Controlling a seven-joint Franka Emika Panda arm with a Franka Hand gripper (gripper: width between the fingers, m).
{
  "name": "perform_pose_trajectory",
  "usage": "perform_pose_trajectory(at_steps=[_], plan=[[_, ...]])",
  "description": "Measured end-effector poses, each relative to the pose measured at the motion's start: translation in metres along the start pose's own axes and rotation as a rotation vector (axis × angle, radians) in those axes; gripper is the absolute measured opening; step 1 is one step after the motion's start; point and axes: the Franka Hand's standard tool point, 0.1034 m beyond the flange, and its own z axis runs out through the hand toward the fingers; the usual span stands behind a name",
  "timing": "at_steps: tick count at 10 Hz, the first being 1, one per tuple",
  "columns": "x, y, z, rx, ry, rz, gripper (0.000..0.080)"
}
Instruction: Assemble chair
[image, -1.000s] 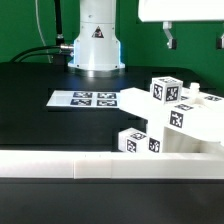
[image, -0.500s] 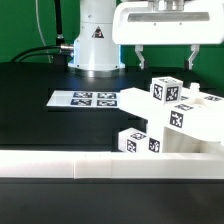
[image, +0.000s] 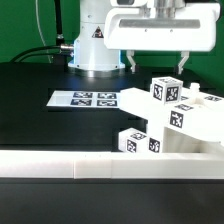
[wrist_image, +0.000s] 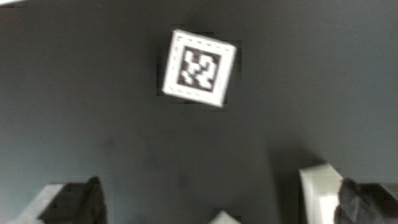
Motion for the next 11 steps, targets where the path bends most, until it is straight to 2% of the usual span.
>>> perform_pose_trajectory(at_steps=[3,7,8,11], plan=[[0.009,-0.004,0.016,0.008,0.004,0.048,0.0649],[0.009,-0.003,0.017,0.006,0.005,0.047,0.0649],[0.003,0.004,0.022,0.011,0.024,0.072,0.0649],[-0.008,0.007,0.052,-0.018,0.086,0.094,0.0649]])
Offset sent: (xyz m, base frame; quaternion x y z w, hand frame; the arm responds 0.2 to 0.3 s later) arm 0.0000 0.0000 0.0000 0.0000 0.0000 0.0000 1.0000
